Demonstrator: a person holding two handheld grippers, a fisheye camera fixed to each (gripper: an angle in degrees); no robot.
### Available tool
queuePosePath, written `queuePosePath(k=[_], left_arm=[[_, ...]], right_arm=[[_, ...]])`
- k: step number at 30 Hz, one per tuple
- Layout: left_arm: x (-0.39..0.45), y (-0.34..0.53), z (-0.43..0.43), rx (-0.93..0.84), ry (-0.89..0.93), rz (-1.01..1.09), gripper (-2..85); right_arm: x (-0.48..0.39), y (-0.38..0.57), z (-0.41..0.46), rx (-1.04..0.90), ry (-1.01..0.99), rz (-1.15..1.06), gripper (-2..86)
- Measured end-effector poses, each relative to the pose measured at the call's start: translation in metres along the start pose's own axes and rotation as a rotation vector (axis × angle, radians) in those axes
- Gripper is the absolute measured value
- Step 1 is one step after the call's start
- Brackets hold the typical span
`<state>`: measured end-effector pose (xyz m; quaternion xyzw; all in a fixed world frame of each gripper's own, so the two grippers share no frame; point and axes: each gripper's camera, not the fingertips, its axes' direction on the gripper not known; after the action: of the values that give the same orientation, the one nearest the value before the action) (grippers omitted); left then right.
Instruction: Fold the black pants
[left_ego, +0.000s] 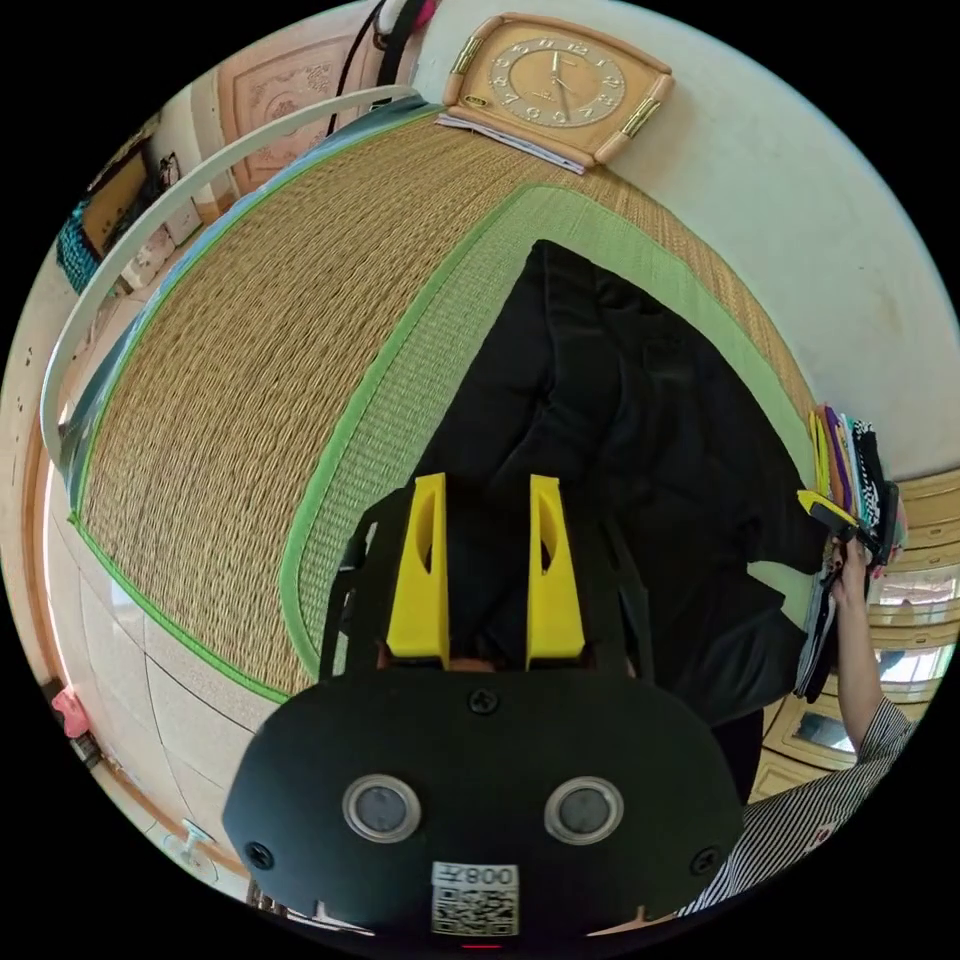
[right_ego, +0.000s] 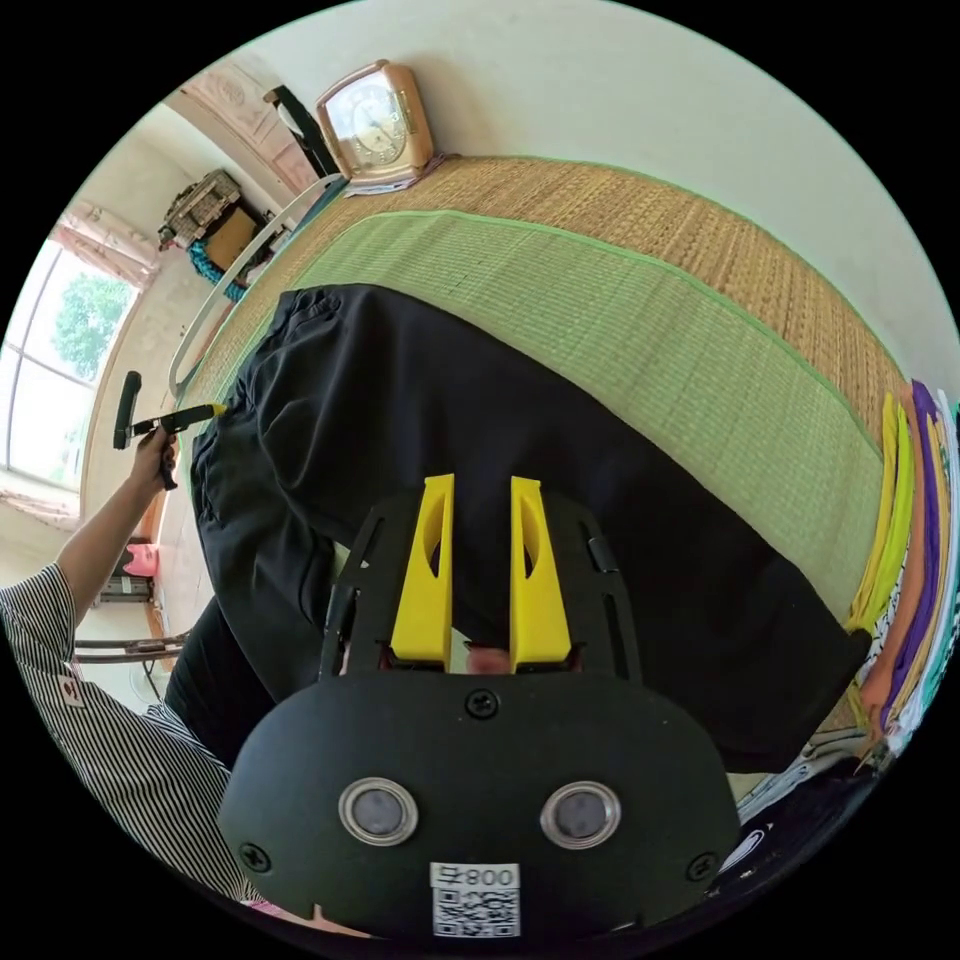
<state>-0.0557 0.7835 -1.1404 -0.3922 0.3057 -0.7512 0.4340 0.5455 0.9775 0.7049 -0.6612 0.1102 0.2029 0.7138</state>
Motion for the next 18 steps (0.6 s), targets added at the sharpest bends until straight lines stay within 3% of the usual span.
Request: queuePosePath(k=[8, 14, 16, 18], left_arm=[[0.011, -0.021, -0.007, -0.058, -0.18, 0.191, 0.4], [-0.011, -0.044, -0.034, 0.025, -0.198, 0.116, -0.1], [-0.021, -0.048, -0.039, 0.03, -0.288, 0.048, 0.1], [-0.03, -0.048, -0.039, 0.007, -0.238, 0.021, 0.3]], right_arm=[[-0.055, -0.038, 0.041, -0.07, -0.024, -0.023, 8.6], [-0.078, -0.068, 0.048, -0.074, -0.07, -0.03, 8.1], [-0.087, -0.076, 0.052, -0.078, -0.083, -0.04, 8.2], [-0.095, -0.082, 0.056, -0.074, -0.081, -0.034, 8.2]])
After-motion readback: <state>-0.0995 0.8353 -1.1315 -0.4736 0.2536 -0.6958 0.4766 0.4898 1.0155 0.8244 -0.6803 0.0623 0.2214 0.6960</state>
